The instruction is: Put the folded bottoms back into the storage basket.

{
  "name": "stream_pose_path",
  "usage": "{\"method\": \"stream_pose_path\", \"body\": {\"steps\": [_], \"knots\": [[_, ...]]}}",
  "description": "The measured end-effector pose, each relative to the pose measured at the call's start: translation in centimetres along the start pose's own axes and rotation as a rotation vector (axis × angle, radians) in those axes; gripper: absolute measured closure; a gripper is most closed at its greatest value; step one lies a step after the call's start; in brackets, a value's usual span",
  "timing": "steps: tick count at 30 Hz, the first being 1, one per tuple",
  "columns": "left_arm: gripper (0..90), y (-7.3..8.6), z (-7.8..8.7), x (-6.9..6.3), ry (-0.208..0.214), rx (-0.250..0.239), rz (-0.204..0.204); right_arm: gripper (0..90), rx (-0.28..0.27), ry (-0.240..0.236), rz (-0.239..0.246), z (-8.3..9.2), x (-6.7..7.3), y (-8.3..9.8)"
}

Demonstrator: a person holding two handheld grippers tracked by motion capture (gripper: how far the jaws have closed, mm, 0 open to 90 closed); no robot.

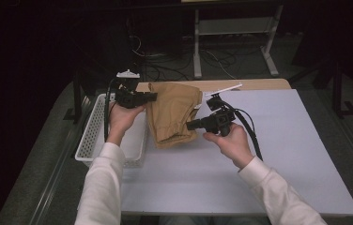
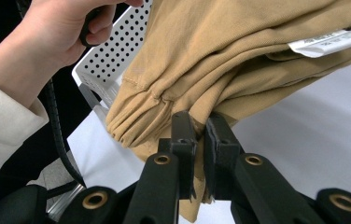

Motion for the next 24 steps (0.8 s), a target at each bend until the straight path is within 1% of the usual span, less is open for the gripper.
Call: {"method": "stream_pose_path", "body": {"steps": [1, 5, 12, 20, 24], "knots": [[83.0, 0.0, 0.1, 0.2, 0.000, -0.003, 0.005, 81.8, -0.001, -0.001, 0.005, -0.2, 0.0, 0.0], [83.0, 0.1, 0.4, 0.8, -0.004, -0.002, 0.005, 81.8, -0.002, -0.001, -0.003, -0.8, 0.2, -0.1], [83.0, -0.2, 1.4, 1.7, -0.012, -0.010, 0.005, 81.8, -0.006, -0.005, 0.005, -1.8, 0.8, -0.4], [83.1, -0.3, 2.4, 2.4, -0.024, -0.019, 0.005, 81.8, -0.012, -0.008, 0.026, -2.5, 2.1, -0.9], [83.1, -0.4, 3.0, 2.8, -0.037, -0.023, 0.010, 81.8, -0.014, -0.011, 0.029, -3.0, 2.6, -1.1]]}}
Point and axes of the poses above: each handheld gripper's, and its own axes: z roughly backward along the jaws, y roughly out of its underside, x roughly to its left, the point moved 6 cm from there along -z, roughly forward along the jaws, and after that the axes turned 14 degrees about -x, right-handed, at the moved point
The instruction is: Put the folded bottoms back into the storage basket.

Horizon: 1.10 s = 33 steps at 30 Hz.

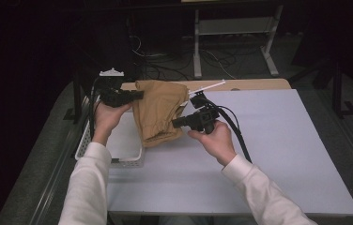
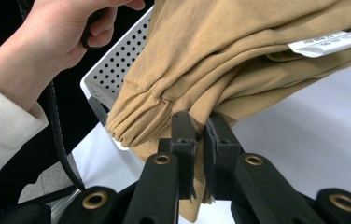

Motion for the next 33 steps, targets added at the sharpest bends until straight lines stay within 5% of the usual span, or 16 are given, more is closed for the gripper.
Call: {"method": "stream_pose_path", "body": {"steps": [19, 33], "knots": [[83.1, 0.1, 2.8, 2.3, -0.042, -0.022, 0.014, 81.8, -0.005, -0.013, 0.035, -2.3, 2.8, -0.9], [83.1, 0.5, 5.8, 5.2, -0.112, -0.041, 0.025, 81.8, 0.009, -0.019, 0.080, -5.7, 5.3, -1.4]]}}
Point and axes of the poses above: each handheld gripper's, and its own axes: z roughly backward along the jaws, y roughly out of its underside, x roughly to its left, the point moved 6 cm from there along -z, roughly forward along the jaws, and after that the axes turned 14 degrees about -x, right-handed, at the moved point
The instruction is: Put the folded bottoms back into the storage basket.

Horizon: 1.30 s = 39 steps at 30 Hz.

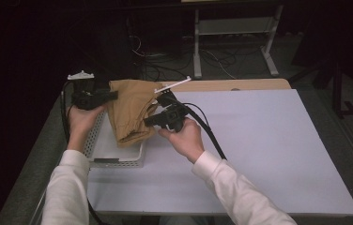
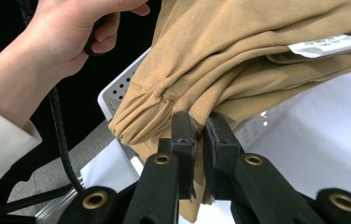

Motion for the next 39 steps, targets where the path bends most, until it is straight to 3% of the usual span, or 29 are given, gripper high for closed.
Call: {"method": "stream_pose_path", "body": {"steps": [13, 27, 39], "knots": [[83.1, 0.1, 1.1, 1.8, -0.037, -0.002, 0.000, 81.8, -0.013, -0.014, 0.002, -2.3, 1.3, 0.0], [83.1, 0.4, 0.8, 3.2, -0.059, 0.012, -0.016, 81.8, -0.021, -0.013, -0.002, -4.2, 1.2, 0.2], [83.1, 1.4, 0.8, 4.7, -0.073, 0.010, 0.006, 81.8, -0.012, 0.009, 0.010, -6.1, 1.6, 0.7]]}}
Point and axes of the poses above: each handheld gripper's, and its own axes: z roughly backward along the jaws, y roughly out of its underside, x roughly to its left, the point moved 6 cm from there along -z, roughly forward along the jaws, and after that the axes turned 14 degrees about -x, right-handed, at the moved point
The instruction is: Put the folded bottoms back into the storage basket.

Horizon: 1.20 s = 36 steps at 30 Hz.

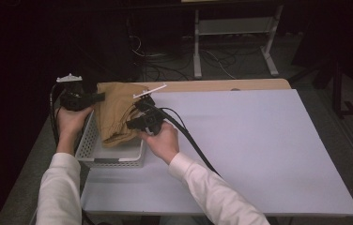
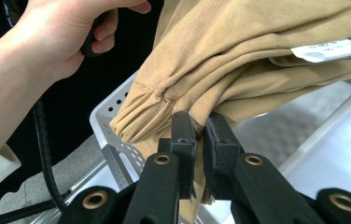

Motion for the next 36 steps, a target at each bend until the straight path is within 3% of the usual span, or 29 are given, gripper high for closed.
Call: {"method": "stream_pose_path", "body": {"steps": [17, 28, 31, 36], "knots": [[83.1, 1.0, 0.0, 1.5, -0.021, 0.017, 0.019, 81.8, 0.001, 0.004, -0.012, -1.9, 0.0, 0.9], [83.1, 2.7, 0.0, 2.4, -0.036, 0.053, 0.028, 81.8, 0.023, -0.001, -0.023, -3.3, -0.1, 2.1], [83.1, 3.2, -0.2, 2.5, -0.032, 0.046, 0.046, 81.7, 0.029, 0.001, -0.021, -3.5, -0.2, 2.4], [83.0, 4.1, -0.4, 2.7, -0.039, 0.075, 0.061, 81.7, 0.043, 0.002, -0.023, -3.9, -0.4, 3.0]]}}
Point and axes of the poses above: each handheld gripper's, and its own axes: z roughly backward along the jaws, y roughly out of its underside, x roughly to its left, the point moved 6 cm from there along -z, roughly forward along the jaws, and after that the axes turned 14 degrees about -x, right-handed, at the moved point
